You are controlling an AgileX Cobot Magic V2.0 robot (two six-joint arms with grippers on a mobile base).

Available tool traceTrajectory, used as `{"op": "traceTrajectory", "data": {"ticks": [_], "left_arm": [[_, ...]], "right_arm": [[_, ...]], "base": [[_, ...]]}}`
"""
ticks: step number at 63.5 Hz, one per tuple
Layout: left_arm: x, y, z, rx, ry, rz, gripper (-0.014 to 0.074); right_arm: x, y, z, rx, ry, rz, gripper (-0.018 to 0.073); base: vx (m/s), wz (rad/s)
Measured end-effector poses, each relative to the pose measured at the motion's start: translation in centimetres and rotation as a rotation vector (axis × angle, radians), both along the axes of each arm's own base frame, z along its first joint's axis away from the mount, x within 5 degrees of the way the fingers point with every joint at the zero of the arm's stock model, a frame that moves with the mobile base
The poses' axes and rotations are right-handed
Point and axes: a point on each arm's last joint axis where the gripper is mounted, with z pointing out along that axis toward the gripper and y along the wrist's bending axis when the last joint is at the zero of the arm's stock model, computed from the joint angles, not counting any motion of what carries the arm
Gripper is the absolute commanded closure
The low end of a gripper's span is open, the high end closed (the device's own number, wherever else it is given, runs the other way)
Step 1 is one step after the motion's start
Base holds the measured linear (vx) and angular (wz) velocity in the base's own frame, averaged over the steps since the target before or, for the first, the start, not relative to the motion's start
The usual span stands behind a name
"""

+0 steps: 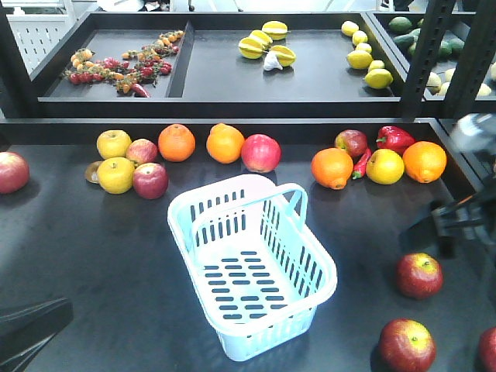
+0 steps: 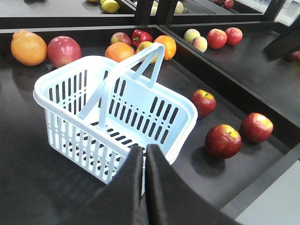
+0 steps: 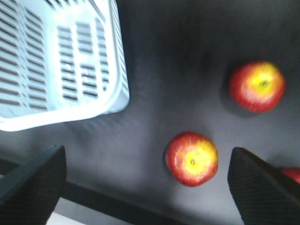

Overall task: Pick three apples into basket with both arms
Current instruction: 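Reach the right gripper to the red apple nearest it and grasp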

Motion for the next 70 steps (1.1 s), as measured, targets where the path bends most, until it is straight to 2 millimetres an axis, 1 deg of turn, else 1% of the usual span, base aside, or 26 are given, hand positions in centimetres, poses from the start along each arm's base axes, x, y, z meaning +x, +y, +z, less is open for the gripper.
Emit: {"op": "traceTrajectory", "data": {"ticks": [5,16,29,35,47,55,70], "left_arm": [[0.0,0.0,0.0,0.000,0.000,0.000,0.0604],[0.0,0.0,0.0,0.000,0.000,0.000,0.0604],[0.0,0.0,0.0,0.000,0.000,0.000,0.0604],[0.0,0.0,0.0,0.000,0.000,0.000,0.0604],[0.0,0.0,0.0,0.000,0.000,0.000,0.0604],[0.0,0.0,0.0,0.000,0.000,0.000,0.0604],[0.0,0.0,0.0,0.000,0.000,0.000,0.0604]], "right_arm": [[1.7,0.0,-2.4,-0.001,0.098,0.001,-0.0091],[3.8,-0.1,-6.6,-0.009,0.255,0.003,-0.0083],[5.4,-0.3,-10.8,-0.023,0.387,-0.011,-0.0070],[5.8,-0.3,-12.3,-0.030,0.437,-0.019,-0.0064],[6.2,-0.6,-14.6,-0.059,0.511,-0.040,-0.0056],[6.3,-0.9,-15.5,-0.094,0.539,-0.052,-0.0053],[6.6,-1.1,-16.5,-0.104,0.553,-0.076,-0.0053]], "base": [[0.00,0.00],[0.00,0.00],[0.00,0.00],[0.00,0.00],[0.00,0.00],[0.00,0.00],[0.00,0.00]]}}
